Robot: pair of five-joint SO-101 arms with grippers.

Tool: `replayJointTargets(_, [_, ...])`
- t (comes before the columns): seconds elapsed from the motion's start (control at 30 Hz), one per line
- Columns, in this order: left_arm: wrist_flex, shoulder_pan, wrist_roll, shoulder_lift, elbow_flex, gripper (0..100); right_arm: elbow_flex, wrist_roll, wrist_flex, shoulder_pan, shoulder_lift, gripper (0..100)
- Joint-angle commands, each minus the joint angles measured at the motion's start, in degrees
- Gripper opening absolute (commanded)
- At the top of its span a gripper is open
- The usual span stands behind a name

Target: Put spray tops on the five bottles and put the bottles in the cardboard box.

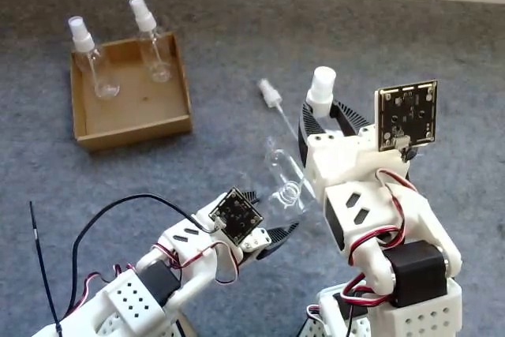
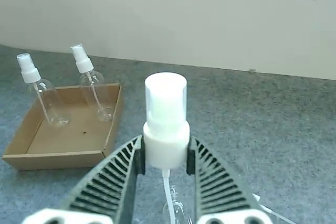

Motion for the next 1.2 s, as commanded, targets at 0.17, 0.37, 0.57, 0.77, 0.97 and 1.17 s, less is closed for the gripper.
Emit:
replayJointTargets(0.17, [-1.2, 0.7, -0.4, -1.0, 1.1, 16, -0.7, -0.2, -1.8, -0.7, -0.8, 2.9])
replayJointTargets(0.37, [-1.0, 0.7, -0.3, -1.0, 1.2, 16, -0.7, -0.2, -1.6, -0.7, -0.8, 2.9])
replayJointTargets(0.57, [-0.7, 0.8, -0.4, -1.0, 2.1, 16, -0.7, -0.2, -1.5, -0.6, -0.8, 2.9])
replayJointTargets(0.77, [1.1, 1.5, -0.4, -1.0, 2.1, 16, -0.7, -0.2, -1.7, -0.4, -0.8, 2.9])
replayJointTargets(0.97, [2.5, 2.4, -0.5, -1.0, 2.1, 16, -2.8, -0.1, -1.8, -0.3, -0.8, 2.9])
replayJointTargets(1.17, [2.5, 2.2, -0.5, -1.0, 2.1, 16, -7.0, -0.1, -1.4, -0.3, -0.8, 2.9])
